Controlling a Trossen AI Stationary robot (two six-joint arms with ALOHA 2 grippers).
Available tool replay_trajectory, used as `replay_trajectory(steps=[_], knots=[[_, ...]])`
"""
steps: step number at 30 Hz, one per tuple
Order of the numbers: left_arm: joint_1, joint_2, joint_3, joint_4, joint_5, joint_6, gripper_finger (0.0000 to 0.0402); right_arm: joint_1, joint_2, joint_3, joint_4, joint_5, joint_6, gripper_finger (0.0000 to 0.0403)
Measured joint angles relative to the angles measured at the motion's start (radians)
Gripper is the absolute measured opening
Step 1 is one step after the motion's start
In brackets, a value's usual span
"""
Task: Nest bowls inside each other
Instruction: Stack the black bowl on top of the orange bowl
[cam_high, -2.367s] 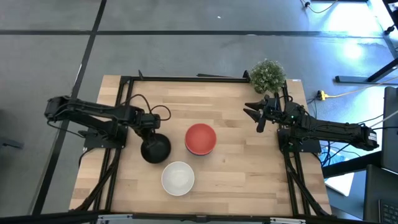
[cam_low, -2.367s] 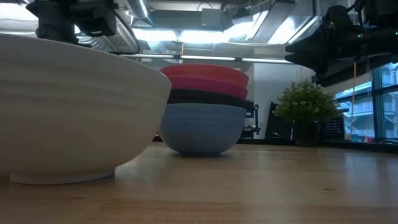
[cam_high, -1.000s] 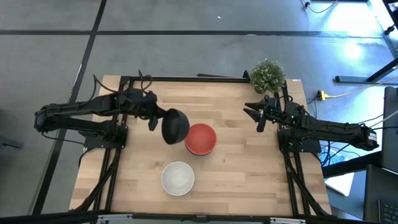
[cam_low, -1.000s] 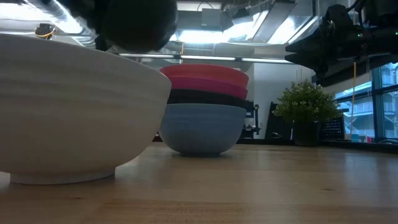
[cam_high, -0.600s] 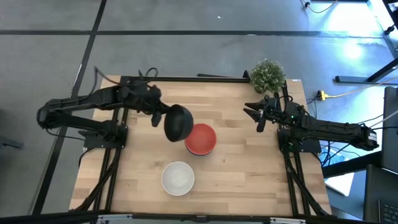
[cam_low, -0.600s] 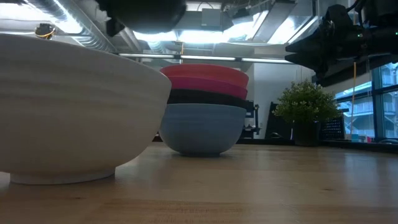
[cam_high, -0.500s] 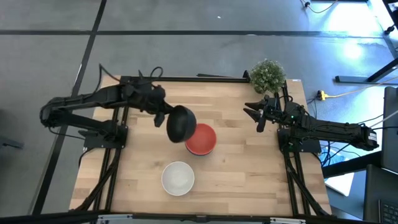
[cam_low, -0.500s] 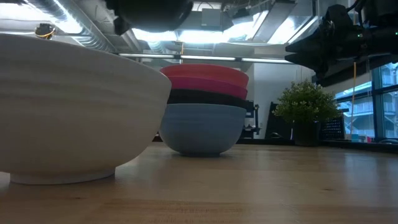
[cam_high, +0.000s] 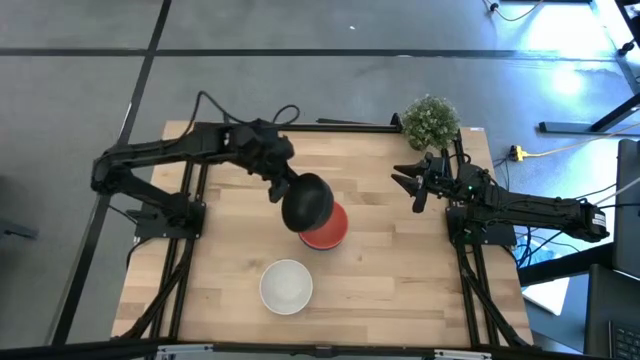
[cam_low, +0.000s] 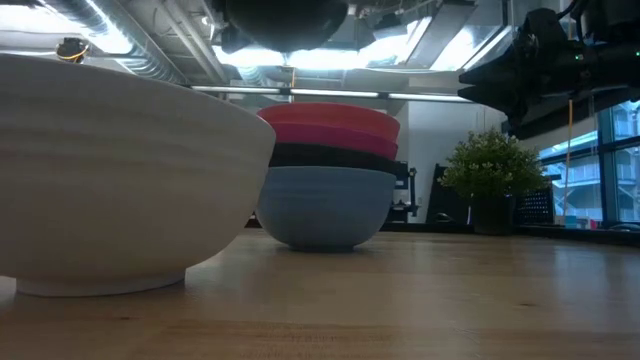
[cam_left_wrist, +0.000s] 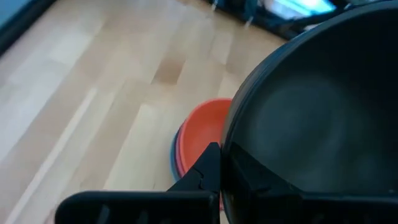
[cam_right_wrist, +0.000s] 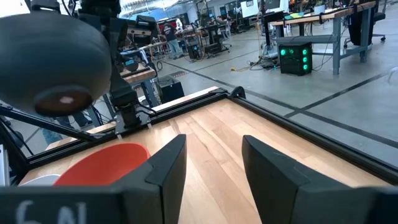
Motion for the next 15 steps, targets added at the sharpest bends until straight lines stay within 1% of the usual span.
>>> replay_trajectory(steps=[3,6,10,15], knots=[[0.000,0.051,0.045,-0.056,0.001,0.001,0.0002,0.000,0.000,0.000,-0.001,0.000,-0.002,0.0158],[0.000,0.092,0.078,-0.080,0.023,0.001,0.0002,0.000,0.000,0.000,-0.001,0.000,-0.005,0.0158],[0.000,0.133,0.097,-0.087,0.062,0.001,0.0002,0.000,0.000,0.000,-0.003,-0.004,-0.017,0.0158],[0.000,0.177,0.113,-0.092,0.068,0.001,0.0002,0.000,0.000,0.000,-0.004,-0.005,-0.025,0.0158]])
